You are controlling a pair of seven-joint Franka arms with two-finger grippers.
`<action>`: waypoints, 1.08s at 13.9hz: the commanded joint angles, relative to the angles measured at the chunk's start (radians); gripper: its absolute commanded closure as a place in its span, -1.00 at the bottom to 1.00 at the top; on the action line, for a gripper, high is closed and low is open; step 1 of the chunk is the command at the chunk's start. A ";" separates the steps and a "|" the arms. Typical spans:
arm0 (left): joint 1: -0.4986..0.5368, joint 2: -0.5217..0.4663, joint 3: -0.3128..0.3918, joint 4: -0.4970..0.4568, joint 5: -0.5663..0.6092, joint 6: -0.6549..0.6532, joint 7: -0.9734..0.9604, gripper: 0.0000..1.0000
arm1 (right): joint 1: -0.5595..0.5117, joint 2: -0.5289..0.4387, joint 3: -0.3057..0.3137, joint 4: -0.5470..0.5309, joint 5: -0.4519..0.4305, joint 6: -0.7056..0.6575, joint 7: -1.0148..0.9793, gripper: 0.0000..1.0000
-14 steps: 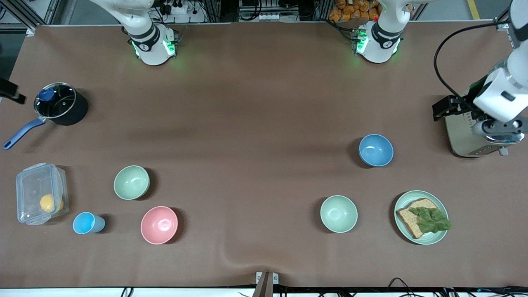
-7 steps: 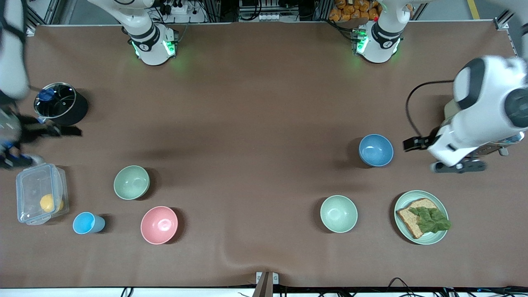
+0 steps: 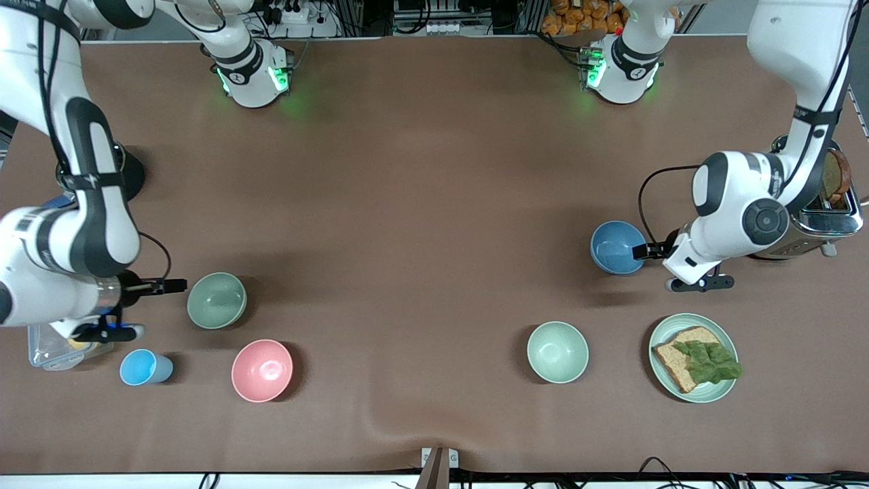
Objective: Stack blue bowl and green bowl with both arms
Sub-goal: 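Reach the right gripper to the green bowl while the left gripper reaches the blue, then grasp the green bowl with the right gripper while the left gripper grasps the blue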
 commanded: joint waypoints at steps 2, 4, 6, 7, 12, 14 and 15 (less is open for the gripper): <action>0.001 0.007 -0.010 -0.044 -0.002 0.053 -0.002 -1.00 | 0.010 0.098 0.000 0.013 0.000 0.049 0.001 -1.00; -0.002 0.024 -0.010 -0.045 -0.004 0.061 -0.002 -1.00 | 0.015 0.131 0.000 0.003 0.000 0.082 0.000 -0.89; -0.003 0.027 -0.010 -0.047 -0.004 0.061 -0.002 -0.46 | 0.018 0.132 0.003 -0.008 0.001 0.098 0.003 0.99; -0.007 0.031 -0.010 -0.047 -0.004 0.061 -0.002 0.01 | 0.033 0.132 0.003 -0.007 0.004 0.098 0.010 1.00; -0.019 0.044 -0.012 -0.034 -0.013 0.059 -0.006 1.00 | 0.033 0.129 0.003 -0.005 0.014 0.113 0.007 1.00; -0.016 0.027 -0.023 -0.022 -0.013 0.050 0.002 1.00 | 0.033 0.123 0.003 -0.004 0.014 0.110 -0.002 1.00; -0.016 0.016 -0.029 -0.007 -0.013 0.045 0.001 1.00 | 0.038 0.109 0.004 -0.004 0.015 0.102 -0.002 1.00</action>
